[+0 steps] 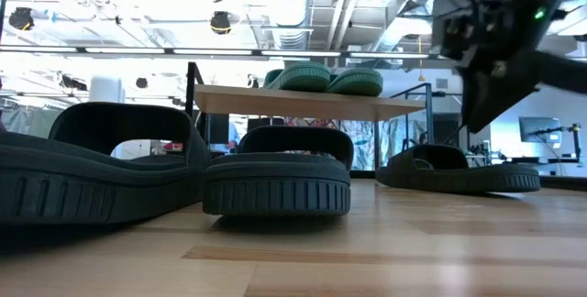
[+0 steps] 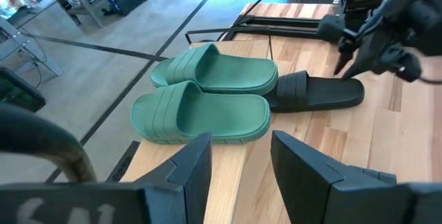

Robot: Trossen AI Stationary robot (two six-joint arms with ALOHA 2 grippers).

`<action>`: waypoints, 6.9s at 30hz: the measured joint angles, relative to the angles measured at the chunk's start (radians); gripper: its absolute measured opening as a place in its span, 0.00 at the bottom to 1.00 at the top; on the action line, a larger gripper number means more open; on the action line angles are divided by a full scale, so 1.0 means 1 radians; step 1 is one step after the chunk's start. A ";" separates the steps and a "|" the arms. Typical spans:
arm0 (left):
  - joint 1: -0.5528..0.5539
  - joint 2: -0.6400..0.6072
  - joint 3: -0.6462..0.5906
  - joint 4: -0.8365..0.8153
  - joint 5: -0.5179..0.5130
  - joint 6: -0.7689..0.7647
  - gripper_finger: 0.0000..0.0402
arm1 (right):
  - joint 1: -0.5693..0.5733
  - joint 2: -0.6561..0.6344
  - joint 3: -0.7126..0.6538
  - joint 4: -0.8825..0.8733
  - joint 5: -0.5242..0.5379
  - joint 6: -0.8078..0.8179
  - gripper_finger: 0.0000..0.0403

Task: Pick and place slides into the shelf
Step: Put the black slide under the shelf

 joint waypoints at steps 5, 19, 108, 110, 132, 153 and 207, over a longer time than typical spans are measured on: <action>0.000 0.000 0.000 -0.001 0.000 0.000 0.35 | 0.076 -0.061 0.000 -0.005 -0.076 0.106 0.18; 0.000 0.000 0.000 -0.001 0.000 0.000 0.35 | 0.227 -0.043 -0.015 0.047 -0.173 0.266 0.03; -0.001 0.000 0.000 0.001 0.022 -0.060 0.35 | -0.083 -0.021 -0.200 0.318 -0.283 0.048 0.00; -0.001 0.000 0.000 0.001 0.022 -0.060 0.35 | -0.101 -0.021 -0.200 0.334 -0.283 0.037 0.00; -0.001 0.000 0.000 0.000 0.021 -0.056 0.35 | -0.337 -0.021 -0.200 0.416 -0.279 -0.127 0.00; 0.000 0.000 0.000 -0.001 0.021 -0.052 0.35 | -0.481 -0.021 -0.200 0.515 -0.284 -0.216 0.00; -0.001 0.000 0.000 -0.001 0.077 -0.031 0.35 | 0.189 -0.084 -0.009 0.613 0.001 0.253 0.00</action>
